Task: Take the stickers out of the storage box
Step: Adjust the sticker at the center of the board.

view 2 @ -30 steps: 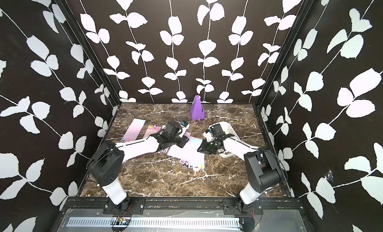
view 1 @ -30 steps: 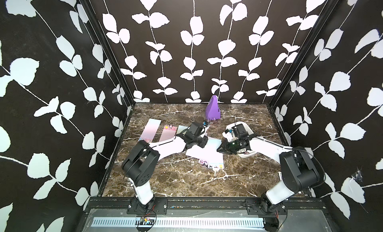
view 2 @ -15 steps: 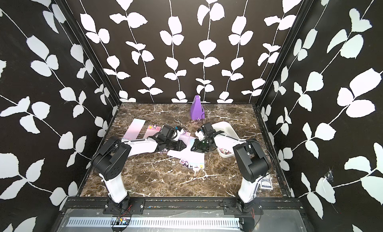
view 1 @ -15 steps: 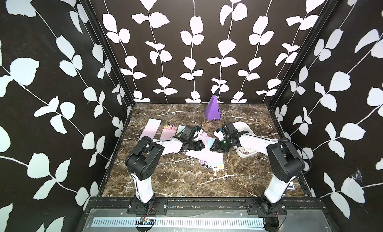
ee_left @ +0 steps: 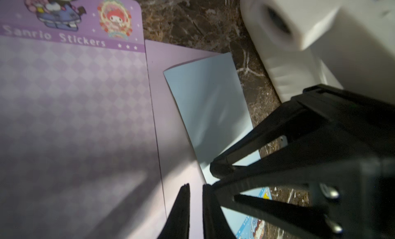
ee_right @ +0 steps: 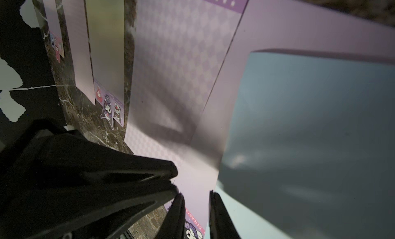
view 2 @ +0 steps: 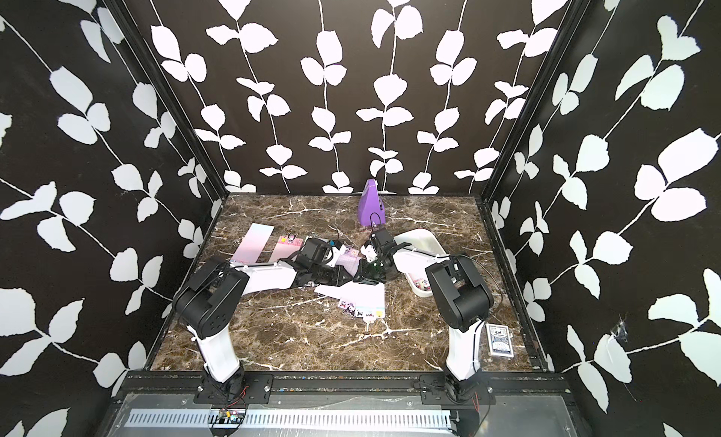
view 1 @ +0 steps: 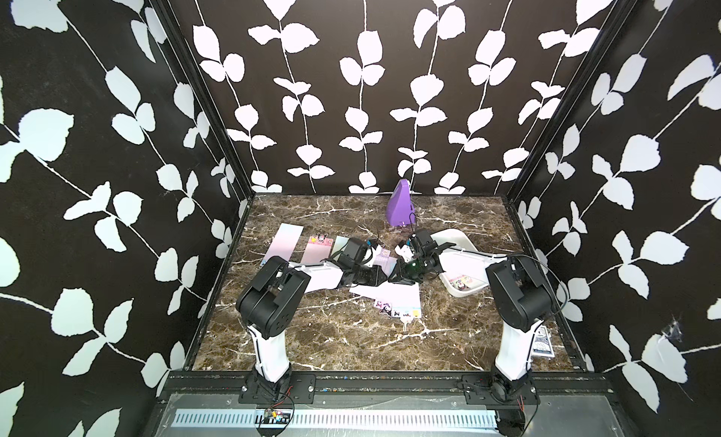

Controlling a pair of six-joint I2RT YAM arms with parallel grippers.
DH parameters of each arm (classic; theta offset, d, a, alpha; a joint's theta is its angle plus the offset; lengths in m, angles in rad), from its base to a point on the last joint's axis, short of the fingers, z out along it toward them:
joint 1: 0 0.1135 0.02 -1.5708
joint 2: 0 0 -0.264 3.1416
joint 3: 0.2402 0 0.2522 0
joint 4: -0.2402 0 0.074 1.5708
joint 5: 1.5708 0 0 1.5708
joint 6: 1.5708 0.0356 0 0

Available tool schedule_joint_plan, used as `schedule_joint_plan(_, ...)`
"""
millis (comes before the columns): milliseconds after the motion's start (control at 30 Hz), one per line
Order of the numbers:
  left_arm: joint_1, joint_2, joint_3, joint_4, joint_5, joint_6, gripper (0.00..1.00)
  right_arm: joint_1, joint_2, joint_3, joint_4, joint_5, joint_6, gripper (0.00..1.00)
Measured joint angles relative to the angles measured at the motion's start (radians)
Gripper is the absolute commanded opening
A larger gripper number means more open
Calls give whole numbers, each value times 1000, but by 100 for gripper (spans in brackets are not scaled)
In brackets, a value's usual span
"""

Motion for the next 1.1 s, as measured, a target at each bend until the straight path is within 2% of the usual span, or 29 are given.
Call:
schedule_joint_plan(533,-10,39,-34,50,45,-33,14,9,37,32,30,-19,24,24)
schedule_joint_plan(800,-10,39,-36,55,37,-33,13,13,92,77,-1,26,-4,24)
schedule_joint_plan(1100,-10,39,-37,65,25,-32,13,11,45,86,-126,158,-87,26)
